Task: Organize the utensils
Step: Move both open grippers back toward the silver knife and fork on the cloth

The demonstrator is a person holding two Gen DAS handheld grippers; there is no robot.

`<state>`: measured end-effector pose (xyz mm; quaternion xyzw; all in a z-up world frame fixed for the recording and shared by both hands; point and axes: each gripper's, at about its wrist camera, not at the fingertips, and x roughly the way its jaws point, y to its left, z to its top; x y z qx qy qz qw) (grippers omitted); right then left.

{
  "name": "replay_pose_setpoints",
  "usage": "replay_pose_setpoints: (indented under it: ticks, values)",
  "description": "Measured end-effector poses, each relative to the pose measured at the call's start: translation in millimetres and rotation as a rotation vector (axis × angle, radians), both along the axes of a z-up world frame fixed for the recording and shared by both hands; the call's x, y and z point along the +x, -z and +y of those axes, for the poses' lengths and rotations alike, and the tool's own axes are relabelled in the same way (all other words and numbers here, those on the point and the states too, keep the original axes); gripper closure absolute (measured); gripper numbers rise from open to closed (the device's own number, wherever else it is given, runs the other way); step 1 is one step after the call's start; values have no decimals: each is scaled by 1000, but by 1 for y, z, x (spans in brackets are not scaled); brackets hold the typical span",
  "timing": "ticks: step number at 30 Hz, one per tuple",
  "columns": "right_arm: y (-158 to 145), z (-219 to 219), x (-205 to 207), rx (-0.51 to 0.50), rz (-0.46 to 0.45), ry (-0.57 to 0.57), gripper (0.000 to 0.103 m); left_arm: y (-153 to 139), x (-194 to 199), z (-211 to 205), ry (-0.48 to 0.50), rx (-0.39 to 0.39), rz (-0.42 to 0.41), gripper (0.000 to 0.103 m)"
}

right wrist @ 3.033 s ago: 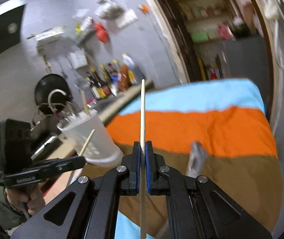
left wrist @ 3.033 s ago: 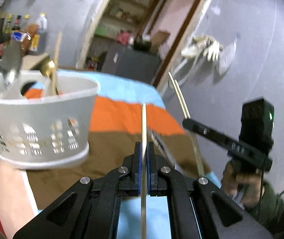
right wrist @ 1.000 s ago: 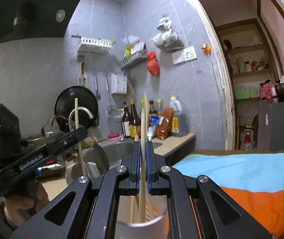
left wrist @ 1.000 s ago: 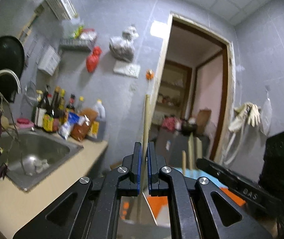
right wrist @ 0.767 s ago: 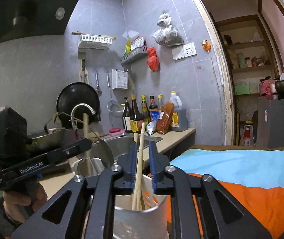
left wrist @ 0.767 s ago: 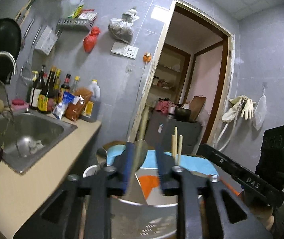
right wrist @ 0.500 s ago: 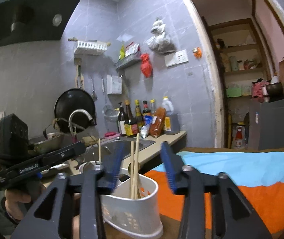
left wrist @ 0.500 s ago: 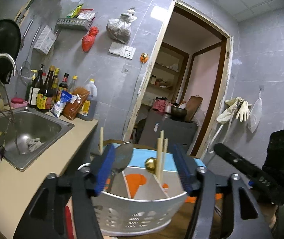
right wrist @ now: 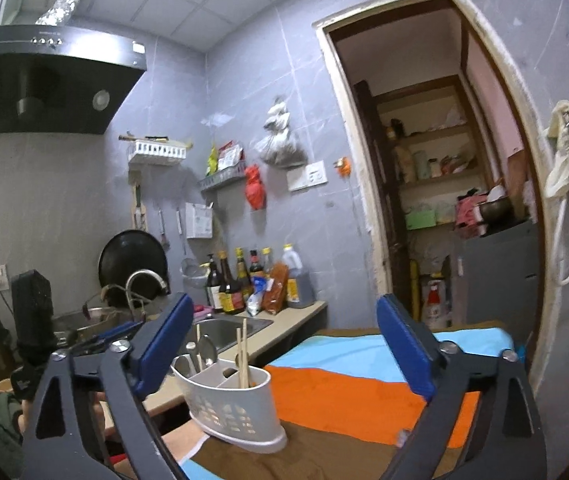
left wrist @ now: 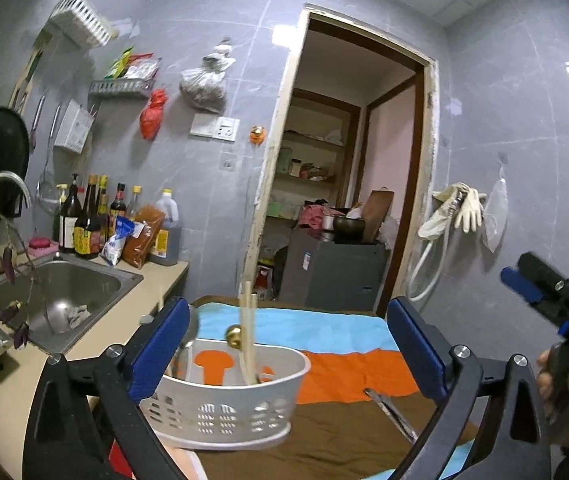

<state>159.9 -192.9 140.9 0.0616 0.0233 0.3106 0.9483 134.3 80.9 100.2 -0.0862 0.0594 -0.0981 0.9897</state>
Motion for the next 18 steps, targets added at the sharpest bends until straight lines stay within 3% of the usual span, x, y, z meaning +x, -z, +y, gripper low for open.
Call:
replay_pose_setpoints:
  ticks: [9, 18]
  values:
    - [-20, -37, -46, -94, 45, 92, 0, -4, -17, -44, 95, 42, 36, 5]
    - [26, -57, -56, -127, 80, 155, 0, 29, -27, -78, 127, 43, 52, 5]
